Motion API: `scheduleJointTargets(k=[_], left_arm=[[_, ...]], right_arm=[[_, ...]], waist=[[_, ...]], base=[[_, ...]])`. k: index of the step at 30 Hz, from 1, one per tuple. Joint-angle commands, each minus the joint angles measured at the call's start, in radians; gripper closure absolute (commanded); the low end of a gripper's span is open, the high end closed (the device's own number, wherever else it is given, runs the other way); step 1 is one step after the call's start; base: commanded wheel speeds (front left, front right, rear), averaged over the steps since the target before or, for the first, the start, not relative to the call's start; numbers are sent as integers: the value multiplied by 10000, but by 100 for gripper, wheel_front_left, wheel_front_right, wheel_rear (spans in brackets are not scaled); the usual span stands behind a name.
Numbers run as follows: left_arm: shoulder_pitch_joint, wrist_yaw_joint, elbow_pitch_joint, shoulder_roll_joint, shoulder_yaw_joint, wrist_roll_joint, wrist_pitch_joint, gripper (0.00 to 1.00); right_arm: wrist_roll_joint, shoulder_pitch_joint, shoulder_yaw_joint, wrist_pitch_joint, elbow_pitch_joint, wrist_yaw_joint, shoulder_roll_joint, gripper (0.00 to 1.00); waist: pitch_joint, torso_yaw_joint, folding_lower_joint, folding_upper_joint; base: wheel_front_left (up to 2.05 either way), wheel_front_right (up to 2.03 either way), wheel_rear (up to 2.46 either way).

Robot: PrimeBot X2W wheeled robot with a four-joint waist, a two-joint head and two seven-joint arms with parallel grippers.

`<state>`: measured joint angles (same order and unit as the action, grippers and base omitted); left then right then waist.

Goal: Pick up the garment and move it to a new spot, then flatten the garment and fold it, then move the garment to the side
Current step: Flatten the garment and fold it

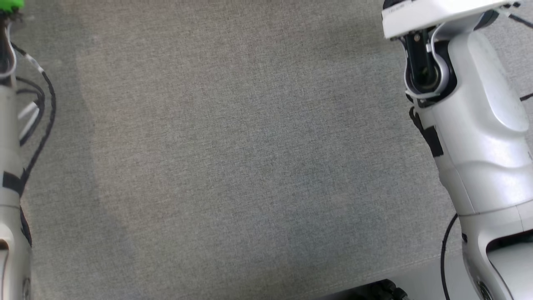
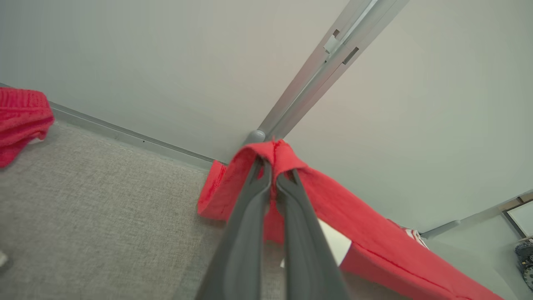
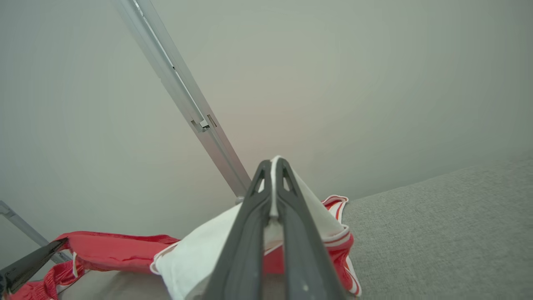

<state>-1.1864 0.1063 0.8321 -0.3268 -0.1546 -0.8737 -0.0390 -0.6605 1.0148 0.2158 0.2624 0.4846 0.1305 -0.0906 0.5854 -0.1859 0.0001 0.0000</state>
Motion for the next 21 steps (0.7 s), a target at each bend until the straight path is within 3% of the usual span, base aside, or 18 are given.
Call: scheduleJointTargets(k=[1,7,11,16,21], left_arm=[[419,88,-176,-59,88,-189,56,100],[2377,174,-1160,-3,106,-857,637,100],[3819,-16,-1734,281,297,-1526,1190,100],[5520,-288,-2267,673,551,-2065,1203,100],[6909,-223,-2950,1137,706,-2402,863,100]], right_arm=[[-175,-281,118,31,-135,3,-128,100],[-703,-1570,589,31,-767,3,-742,100],[-1169,-2736,654,24,-1383,3,-1175,100],[-1525,-4292,280,22,-2195,3,-1566,100],[-1445,-5703,-367,33,-2823,2,-1656,100]], waist=[[-211,95,-1,0],[-792,419,-1,0],[-1245,636,-1,0],[-1805,835,-1,0],[-2429,1066,-1,0]], base=[[0,0,0],[0,0,0],[0,0,0],[0,0,0],[0,0,0]])
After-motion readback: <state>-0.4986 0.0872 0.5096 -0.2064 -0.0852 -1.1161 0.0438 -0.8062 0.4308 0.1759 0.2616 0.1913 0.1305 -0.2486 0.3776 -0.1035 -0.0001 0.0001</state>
